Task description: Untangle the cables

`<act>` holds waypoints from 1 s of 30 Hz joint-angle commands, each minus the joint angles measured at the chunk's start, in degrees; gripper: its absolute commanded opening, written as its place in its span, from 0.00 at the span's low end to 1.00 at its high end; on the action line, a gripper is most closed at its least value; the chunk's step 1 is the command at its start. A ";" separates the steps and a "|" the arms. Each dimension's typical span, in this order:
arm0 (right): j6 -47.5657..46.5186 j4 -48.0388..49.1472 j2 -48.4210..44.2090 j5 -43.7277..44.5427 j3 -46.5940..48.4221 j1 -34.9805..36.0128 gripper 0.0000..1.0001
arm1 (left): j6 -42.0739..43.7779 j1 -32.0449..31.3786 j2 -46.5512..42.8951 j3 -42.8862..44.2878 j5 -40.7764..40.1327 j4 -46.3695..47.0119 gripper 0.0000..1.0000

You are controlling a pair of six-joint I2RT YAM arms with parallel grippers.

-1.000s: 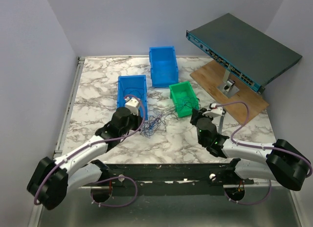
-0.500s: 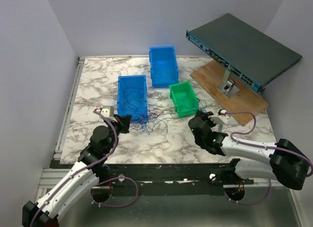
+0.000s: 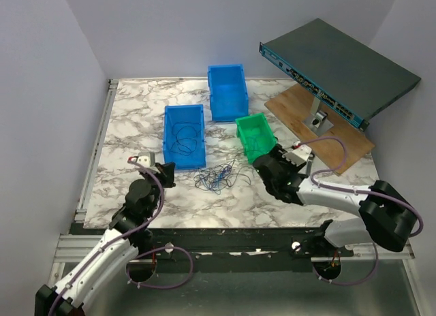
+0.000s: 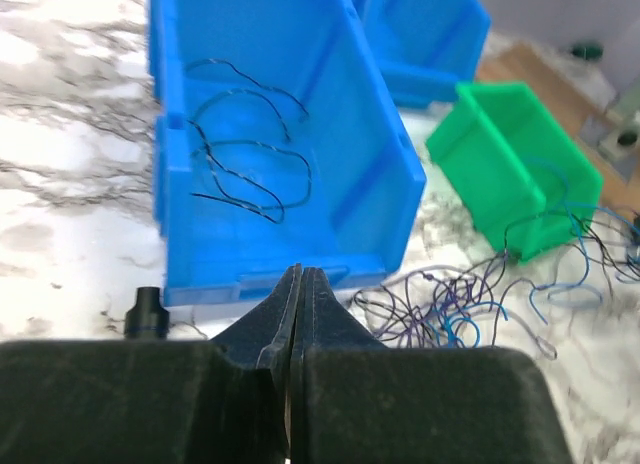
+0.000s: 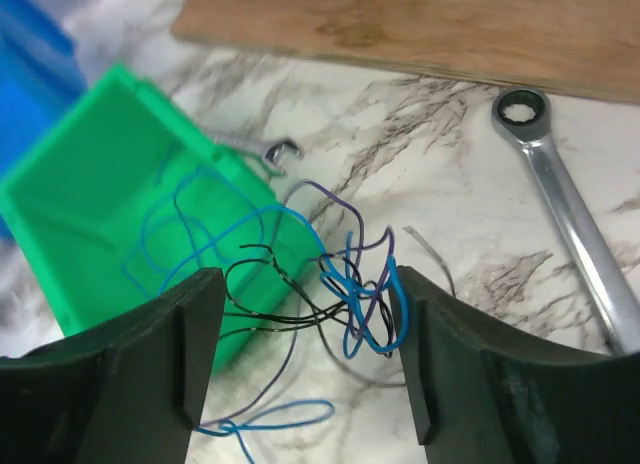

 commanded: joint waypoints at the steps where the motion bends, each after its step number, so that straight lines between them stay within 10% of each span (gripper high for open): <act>1: -33.67 33.09 -6.92 -13.60 -10.88 0.17 0.82 | 5.93 -0.01 10.59 4.81 10.39 4.29 0.00; 5: -44.27 49.13 -16.37 -25.90 -20.41 0.15 0.85 | 6.91 -0.08 15.20 5.91 15.37 6.32 0.00; 14: -44.95 34.85 -16.14 -41.24 -12.06 0.12 0.79 | 8.81 -0.60 28.63 10.77 29.71 9.63 0.10; 19: -41.13 29.03 -12.99 -49.20 -9.05 0.10 0.78 | 10.44 -3.52 35.97 13.48 32.73 11.57 0.40; 30: -40.46 29.86 -15.88 -45.95 -12.52 -0.01 0.76 | 12.74 -8.95 65.21 37.32 34.22 -2.04 0.50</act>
